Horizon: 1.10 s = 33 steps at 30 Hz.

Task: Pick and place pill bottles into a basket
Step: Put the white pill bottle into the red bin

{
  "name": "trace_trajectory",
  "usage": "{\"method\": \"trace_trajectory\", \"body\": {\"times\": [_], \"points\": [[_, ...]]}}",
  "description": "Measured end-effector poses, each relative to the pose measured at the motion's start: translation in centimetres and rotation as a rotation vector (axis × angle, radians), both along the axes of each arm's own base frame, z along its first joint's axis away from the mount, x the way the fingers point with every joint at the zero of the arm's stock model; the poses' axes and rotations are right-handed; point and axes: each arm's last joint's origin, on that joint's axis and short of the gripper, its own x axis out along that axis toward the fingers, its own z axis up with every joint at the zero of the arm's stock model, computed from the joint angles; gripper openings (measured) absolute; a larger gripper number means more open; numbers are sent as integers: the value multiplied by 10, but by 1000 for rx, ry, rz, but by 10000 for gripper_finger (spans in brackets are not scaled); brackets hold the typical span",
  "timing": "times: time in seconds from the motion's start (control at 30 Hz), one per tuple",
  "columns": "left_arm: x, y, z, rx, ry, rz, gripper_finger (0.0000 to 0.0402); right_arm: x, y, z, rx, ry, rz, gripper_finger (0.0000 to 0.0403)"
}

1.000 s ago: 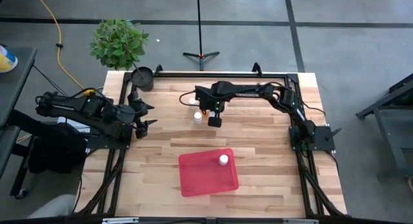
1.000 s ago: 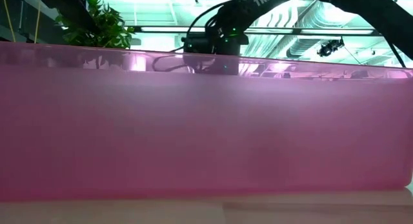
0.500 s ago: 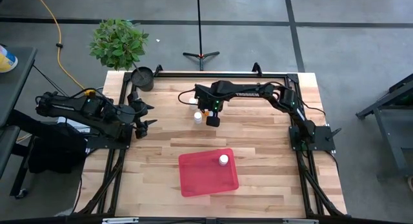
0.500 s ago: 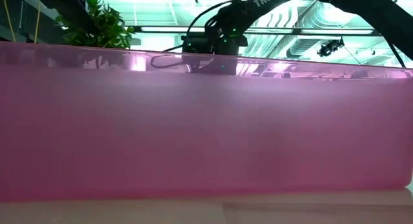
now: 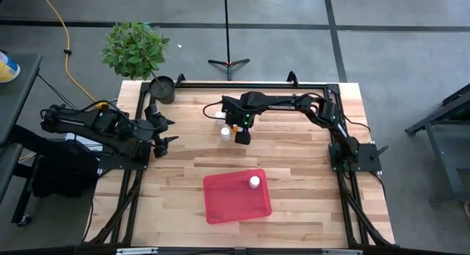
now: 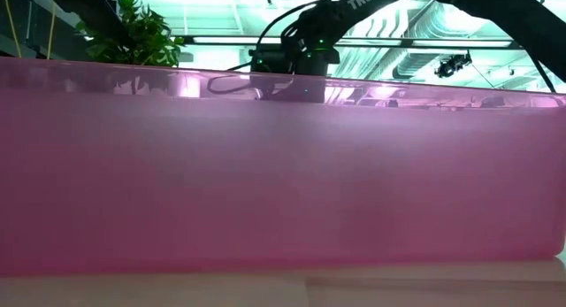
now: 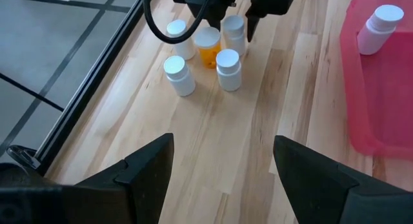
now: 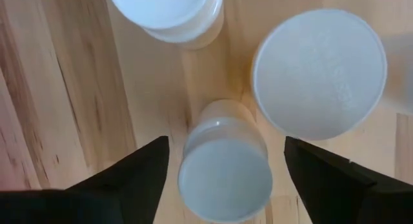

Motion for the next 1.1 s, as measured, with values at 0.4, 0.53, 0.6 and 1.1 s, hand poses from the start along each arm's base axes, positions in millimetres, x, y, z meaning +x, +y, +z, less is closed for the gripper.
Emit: {"method": "trace_trajectory", "body": {"times": [0.4,0.53,0.6,1.1], "points": [[0,0,0,-6,-3,5,298,0,0,0,10,-2,2,189],[0,0,0,-11,-5,10,298,0,0,1,11,-4,2,165],[0,0,0,-11,-5,10,298,0,0,1,11,-4,2,165],[0,0,0,-11,-6,10,298,-4,2,11,32,50,6,165]]}}
